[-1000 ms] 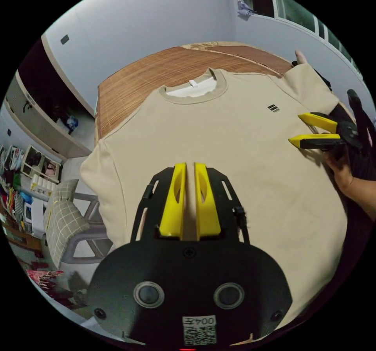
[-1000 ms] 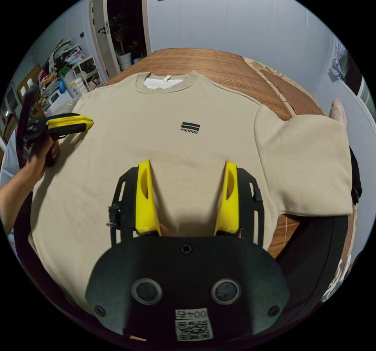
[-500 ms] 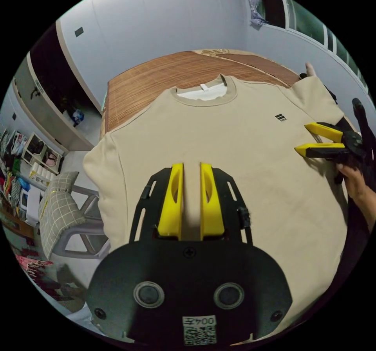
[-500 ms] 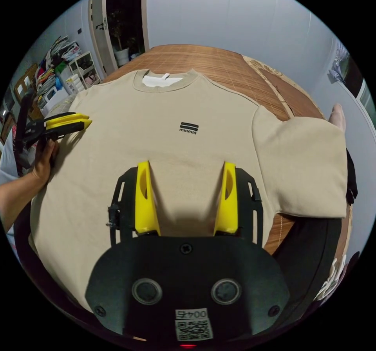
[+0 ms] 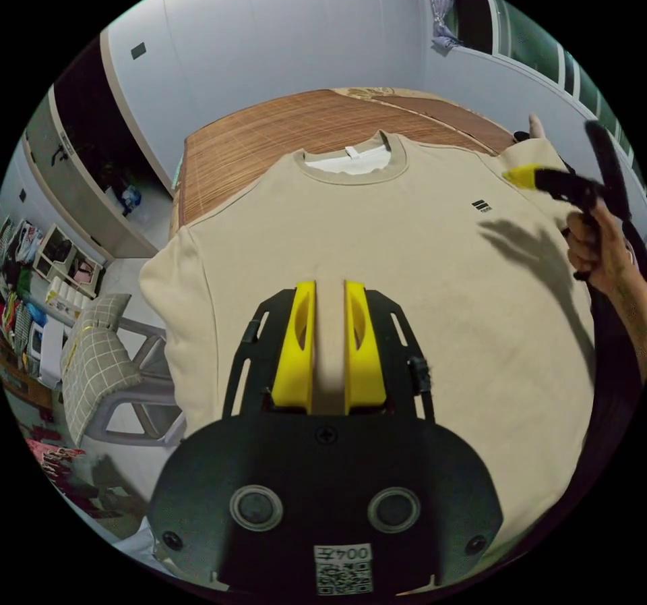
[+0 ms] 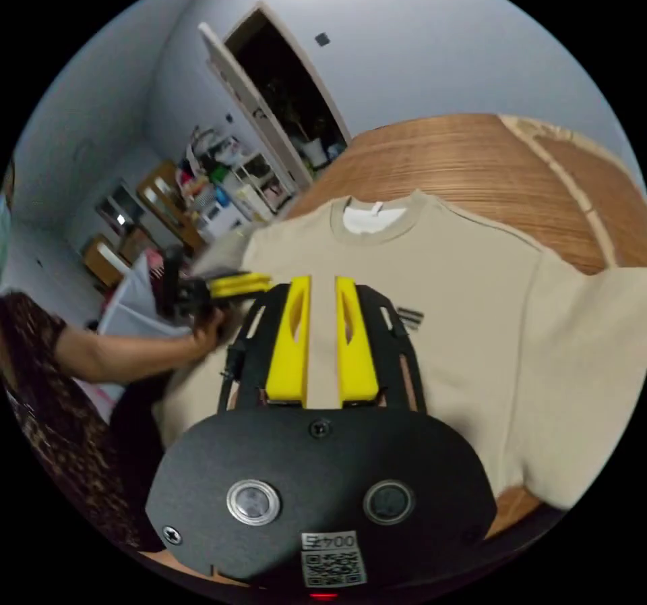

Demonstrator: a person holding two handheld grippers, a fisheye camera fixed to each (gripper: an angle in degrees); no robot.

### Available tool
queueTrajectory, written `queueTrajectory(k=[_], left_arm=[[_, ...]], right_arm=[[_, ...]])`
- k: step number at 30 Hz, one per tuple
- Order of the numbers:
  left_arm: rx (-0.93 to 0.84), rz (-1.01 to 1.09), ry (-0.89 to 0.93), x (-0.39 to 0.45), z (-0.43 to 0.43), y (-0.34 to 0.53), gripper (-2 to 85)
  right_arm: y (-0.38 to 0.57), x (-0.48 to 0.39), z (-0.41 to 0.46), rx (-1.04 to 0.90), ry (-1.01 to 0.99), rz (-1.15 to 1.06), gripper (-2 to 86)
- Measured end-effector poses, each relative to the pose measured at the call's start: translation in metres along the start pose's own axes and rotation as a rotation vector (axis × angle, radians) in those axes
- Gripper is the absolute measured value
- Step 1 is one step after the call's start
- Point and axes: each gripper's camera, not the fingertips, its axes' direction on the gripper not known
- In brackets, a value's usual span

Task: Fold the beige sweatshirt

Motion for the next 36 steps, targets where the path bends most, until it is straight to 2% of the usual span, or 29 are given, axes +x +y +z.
queueTrajectory(k=[3, 4, 12, 25, 31, 36], left_arm=[[0.002, -0.001, 0.001, 0.001, -0.002, 0.004, 5.9], [0.003, -0.001, 0.0, 0.001, -0.002, 0.005, 5.9], [0.011, 0.0, -0.003, 0.005, -0.005, 0.015, 5.9], [0.012, 0.004, -0.011, 0.009, -0.007, 0.023, 5.9], [0.012, 0.004, -0.012, 0.01, -0.007, 0.024, 6.0], [0.012, 0.004, -0.012, 0.011, -0.006, 0.025, 5.9]], right_arm=[[-0.053, 0.061, 0.029, -0.007, -0.283, 0.111, 12.5], [-0.062, 0.07, 0.035, -0.005, -0.302, 0.126, 12.3], [-0.155, 0.135, 0.099, -0.118, -0.248, 0.181, 12.0], [-0.182, 0.151, 0.131, -0.182, -0.2, 0.161, 12.6], [-0.184, 0.121, 0.146, -0.256, -0.234, 0.002, 12.4], [-0.172, 0.082, 0.154, -0.327, -0.08, -0.143, 13.5]])
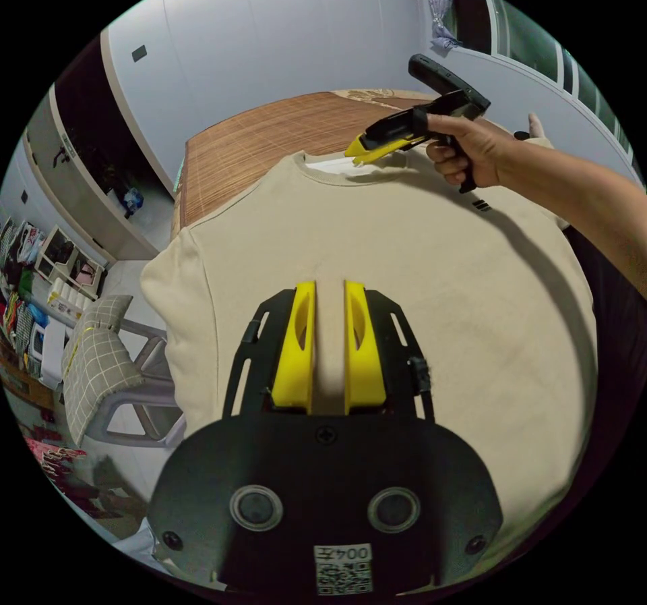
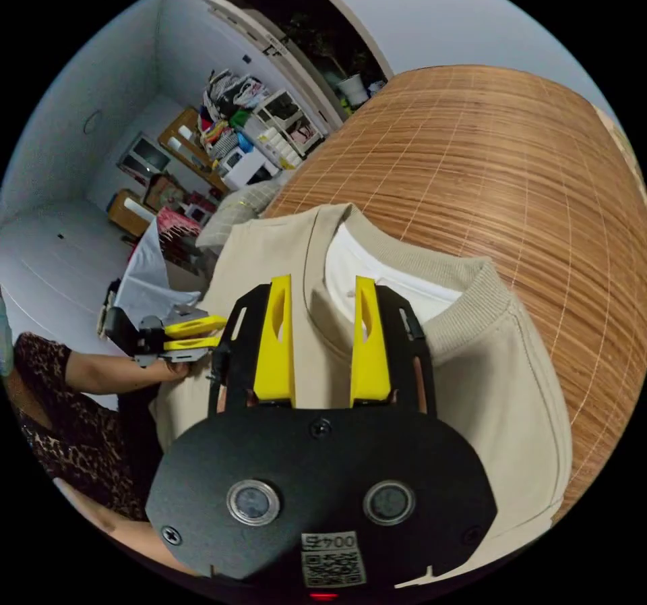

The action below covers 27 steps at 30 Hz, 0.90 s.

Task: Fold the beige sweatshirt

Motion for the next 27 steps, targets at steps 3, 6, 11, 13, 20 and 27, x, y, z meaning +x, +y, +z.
queueTrajectory(k=[3, 6, 11, 13, 20, 27], left_arm=[[0.0, 0.0, 0.0, 0.0, 0.0, 0.0, 5.9], [0.0, 0.0, -0.001, 0.001, 0.001, 0.0, 5.8], [0.0, 0.001, -0.002, 0.001, 0.001, -0.001, 5.8], [-0.001, 0.001, -0.001, 0.001, 0.001, -0.001, 5.8], [0.0, 0.001, -0.002, 0.002, 0.002, -0.003, 5.8], [0.0, 0.002, -0.006, 0.003, 0.002, -0.005, 5.9]], right_arm=[[0.004, -0.019, 0.007, -0.026, 0.079, -0.046, 13.4], [0.007, -0.038, 0.014, -0.031, 0.153, -0.076, 12.7], [0.016, -0.058, 0.032, -0.007, 0.277, -0.099, 11.1], [0.012, -0.064, 0.033, -0.019, 0.25, -0.095, 12.4], [0.037, -0.082, -0.013, 0.081, 0.494, -0.077, 14.5], [0.041, -0.044, -0.033, 0.041, 0.587, 0.074, 13.8]])
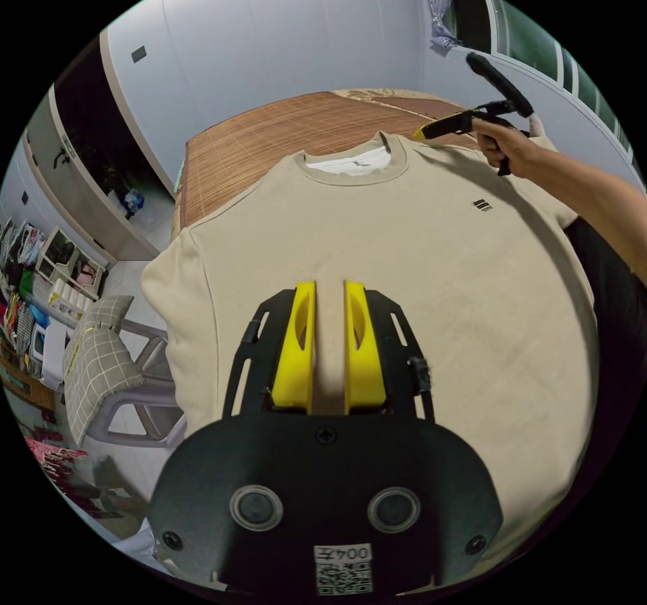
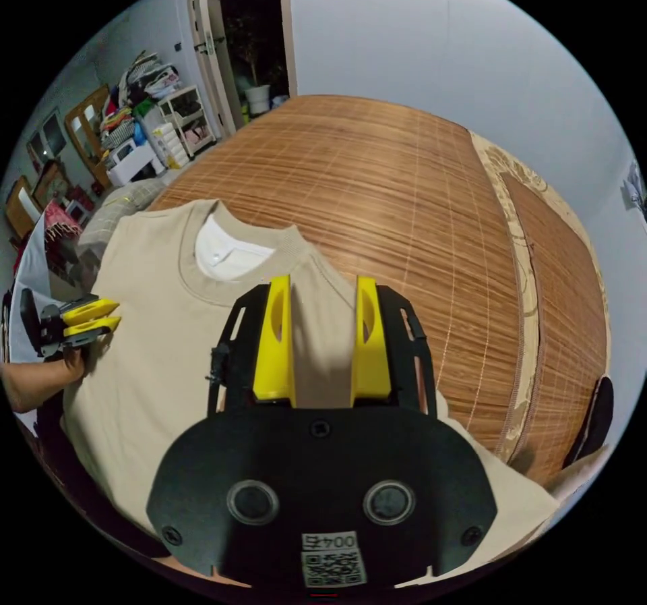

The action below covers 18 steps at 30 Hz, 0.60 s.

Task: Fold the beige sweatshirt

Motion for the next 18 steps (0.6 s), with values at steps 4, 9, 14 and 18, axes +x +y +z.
queueTrajectory(k=[4, 9, 14, 18], left_arm=[[0.0, 0.0, -0.001, 0.0, 0.0, -0.001, 5.9], [0.0, 0.001, -0.001, 0.001, -0.001, -0.003, 5.9], [0.001, 0.003, -0.004, 0.002, -0.002, -0.004, 5.8], [0.0, 0.003, -0.004, 0.002, -0.003, -0.005, 5.8]], right_arm=[[-0.011, -0.013, 0.017, -0.085, -0.006, -0.034, 13.5], [-0.007, -0.047, 0.02, -0.105, 0.013, -0.116, 5.5], [-0.005, -0.073, 0.025, -0.096, 0.208, -0.121, 5.4], [0.004, -0.066, 0.019, -0.045, 0.136, -0.008, 7.8]])
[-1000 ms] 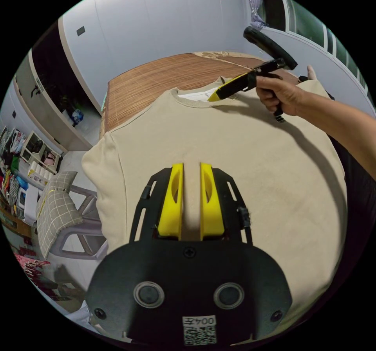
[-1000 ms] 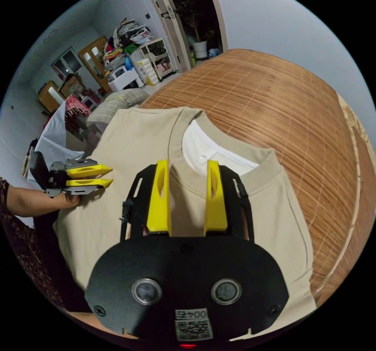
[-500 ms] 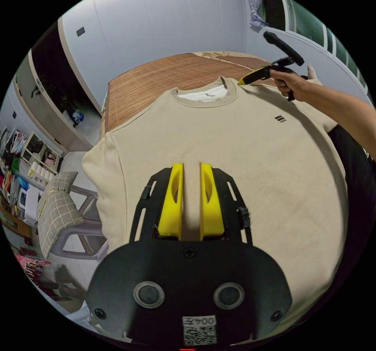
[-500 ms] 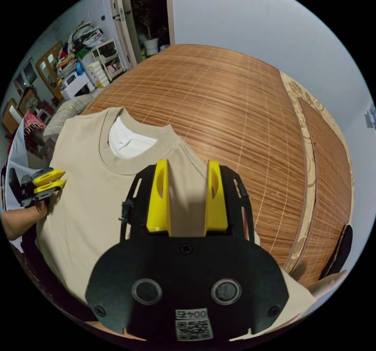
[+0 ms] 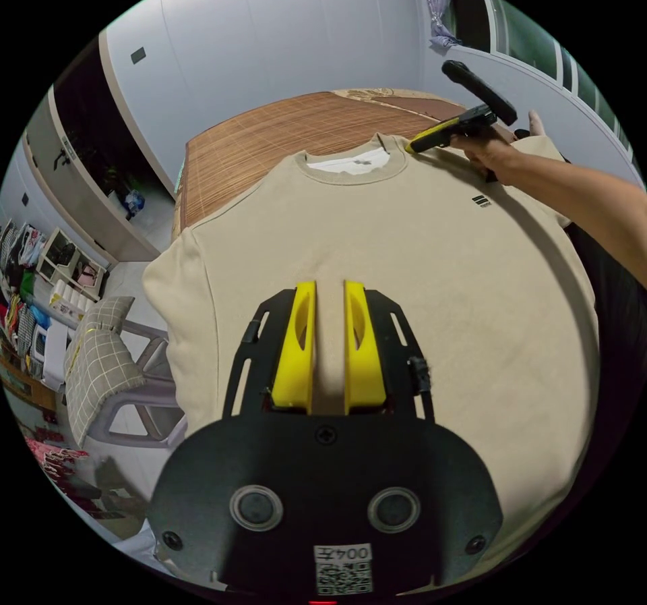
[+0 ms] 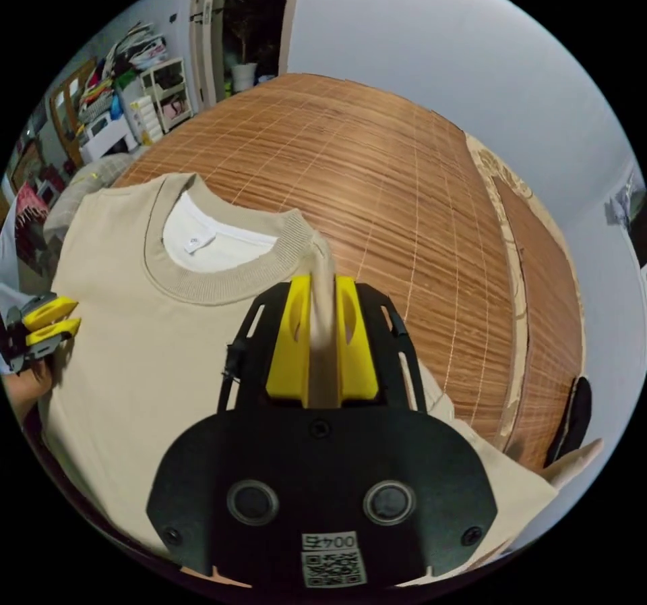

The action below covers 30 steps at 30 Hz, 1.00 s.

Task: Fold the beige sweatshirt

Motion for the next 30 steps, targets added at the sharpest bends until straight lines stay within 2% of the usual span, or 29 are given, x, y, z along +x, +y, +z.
queueTrajectory(k=[6, 11, 14, 17, 20, 23, 27, 29, 30], left_arm=[[0.0, 0.0, -0.001, 0.0, -0.003, -0.001, 5.7], [0.001, 0.0, -0.001, 0.0, -0.005, -0.002, 5.8], [0.001, 0.0, -0.002, 0.0, -0.007, -0.003, 5.8], [0.002, 0.001, -0.002, -0.001, -0.009, -0.003, 5.7], [0.002, 0.0, -0.001, -0.001, -0.012, -0.003, 5.8], [0.002, 0.001, -0.003, -0.002, -0.014, -0.004, 5.7], [0.001, 0.004, -0.006, -0.003, -0.018, -0.004, 5.8], [0.0, 0.006, -0.006, -0.003, -0.02, -0.005, 6.0], [-0.003, 0.009, -0.006, -0.003, -0.021, -0.005, 6.1]], right_arm=[[0.028, -0.022, -0.044, 0.174, 0.013, -0.012, 10.7], [0.013, -0.039, -0.006, 0.026, -0.056, -0.042, 14.6], [0.014, -0.03, -0.009, 0.027, -0.117, -0.013, 15.1], [0.027, -0.041, -0.033, 0.009, -0.06, -0.01, 17.4], [0.081, -0.064, -0.077, 0.044, -0.132, 0.01, 17.2], [0.162, -0.112, -0.114, -0.026, -0.143, 0.021, 16.3], [0.263, -0.172, -0.15, -0.133, -0.227, 0.177, 16.4], [0.292, -0.191, -0.152, -0.141, -0.226, 0.226, 14.9], [0.308, -0.204, -0.149, -0.095, -0.163, 0.218, 14.1]])
